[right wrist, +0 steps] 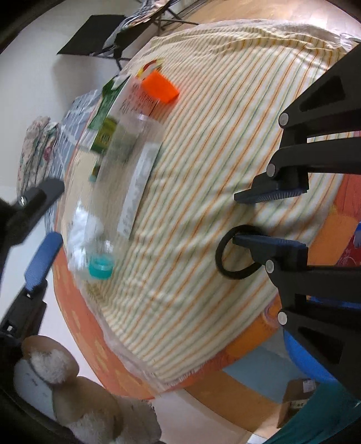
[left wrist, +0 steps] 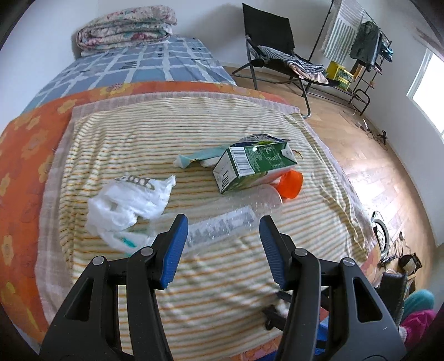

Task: Collect trash
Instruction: 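Grasp the clear plastic bottle with the left tool while the right tool grasps the black ring, then carry the bottle and black ring to the blue basket and release both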

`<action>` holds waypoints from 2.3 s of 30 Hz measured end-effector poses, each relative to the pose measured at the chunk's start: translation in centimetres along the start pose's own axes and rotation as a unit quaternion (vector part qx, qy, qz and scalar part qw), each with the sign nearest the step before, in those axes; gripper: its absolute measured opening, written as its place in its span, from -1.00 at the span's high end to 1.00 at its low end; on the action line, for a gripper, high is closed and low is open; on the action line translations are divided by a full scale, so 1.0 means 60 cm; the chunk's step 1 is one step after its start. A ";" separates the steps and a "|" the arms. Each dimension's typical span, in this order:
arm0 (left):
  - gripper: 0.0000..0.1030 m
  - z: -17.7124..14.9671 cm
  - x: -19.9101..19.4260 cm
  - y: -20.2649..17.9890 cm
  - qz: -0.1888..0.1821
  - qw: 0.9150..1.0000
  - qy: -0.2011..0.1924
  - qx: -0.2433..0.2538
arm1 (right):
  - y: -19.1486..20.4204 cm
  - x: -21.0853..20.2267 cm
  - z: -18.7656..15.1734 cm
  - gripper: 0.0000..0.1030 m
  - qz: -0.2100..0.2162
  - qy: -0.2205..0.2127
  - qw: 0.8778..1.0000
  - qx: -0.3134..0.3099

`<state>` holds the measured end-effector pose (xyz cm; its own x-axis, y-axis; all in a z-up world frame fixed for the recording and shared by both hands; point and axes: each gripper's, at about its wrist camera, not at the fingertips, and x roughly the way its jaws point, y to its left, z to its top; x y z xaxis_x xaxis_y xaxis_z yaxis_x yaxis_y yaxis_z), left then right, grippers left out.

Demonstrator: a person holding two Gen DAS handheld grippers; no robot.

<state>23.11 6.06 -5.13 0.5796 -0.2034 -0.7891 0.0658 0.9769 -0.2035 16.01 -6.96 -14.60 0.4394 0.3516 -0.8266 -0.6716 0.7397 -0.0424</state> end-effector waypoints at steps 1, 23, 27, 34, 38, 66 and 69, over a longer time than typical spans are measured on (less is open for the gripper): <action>-0.07 0.005 0.007 -0.001 -0.002 1.000 0.003 -0.003 | -0.011 -0.001 -0.003 0.59 0.002 0.001 1.000 0.010; -0.34 -0.019 0.069 -0.018 -0.002 0.994 0.086 0.066 | -0.125 -0.017 -0.031 0.59 0.076 -0.007 0.987 0.139; -0.37 -0.037 0.063 -0.040 0.022 0.989 0.087 0.115 | -0.119 -0.019 -0.031 0.57 0.077 -0.008 0.988 0.132; -0.45 -0.077 0.067 -0.060 0.043 0.980 0.100 0.167 | -0.116 -0.014 -0.033 0.57 0.073 -0.005 0.989 0.128; -0.46 -0.095 0.087 -0.066 0.083 0.972 0.107 0.191 | -0.120 -0.013 -0.030 0.57 0.074 -0.005 0.988 0.135; -0.07 -0.161 -0.052 -0.061 0.035 0.989 0.064 0.128 | -0.127 -0.089 -0.043 0.91 0.074 -0.057 0.984 0.154; -0.07 -0.182 -0.076 -0.061 0.030 0.990 0.061 0.121 | -0.124 -0.109 -0.050 0.91 0.077 -0.065 0.983 0.156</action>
<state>11.38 2.67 -7.13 0.4863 -0.1366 -0.8630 0.2364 0.9714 -0.0205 16.36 -16.46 -10.56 0.4325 0.5293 -0.7299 -0.5303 0.8040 0.2689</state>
